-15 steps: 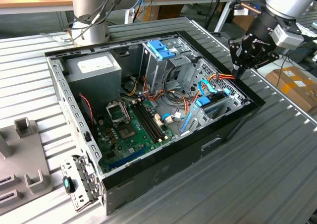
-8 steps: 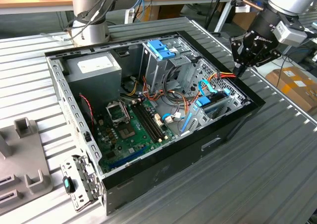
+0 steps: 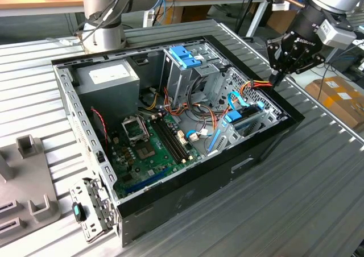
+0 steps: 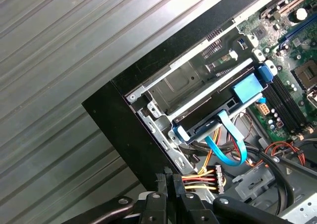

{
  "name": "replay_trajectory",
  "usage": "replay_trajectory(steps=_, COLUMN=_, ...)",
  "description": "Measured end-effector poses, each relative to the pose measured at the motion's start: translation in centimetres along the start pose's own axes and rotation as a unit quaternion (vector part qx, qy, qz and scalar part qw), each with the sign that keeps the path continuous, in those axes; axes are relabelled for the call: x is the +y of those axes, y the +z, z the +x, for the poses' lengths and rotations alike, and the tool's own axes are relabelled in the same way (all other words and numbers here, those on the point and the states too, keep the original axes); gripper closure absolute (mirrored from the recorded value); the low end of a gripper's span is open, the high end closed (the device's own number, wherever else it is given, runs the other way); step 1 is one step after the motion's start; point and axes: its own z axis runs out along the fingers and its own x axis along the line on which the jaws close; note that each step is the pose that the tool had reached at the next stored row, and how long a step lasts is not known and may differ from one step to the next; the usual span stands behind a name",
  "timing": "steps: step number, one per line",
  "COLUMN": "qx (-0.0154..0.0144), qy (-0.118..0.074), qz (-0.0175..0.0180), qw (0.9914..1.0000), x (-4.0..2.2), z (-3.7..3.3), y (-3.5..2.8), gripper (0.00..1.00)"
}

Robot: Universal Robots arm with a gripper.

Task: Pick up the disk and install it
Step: 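Insert the second disk wire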

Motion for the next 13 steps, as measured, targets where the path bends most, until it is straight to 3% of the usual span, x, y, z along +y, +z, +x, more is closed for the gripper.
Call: replay_trajectory(steps=13, qx=0.001, qy=0.044, qz=0.0005, qw=0.99904, x=0.01, z=-0.01, y=0.0, gripper=0.84)
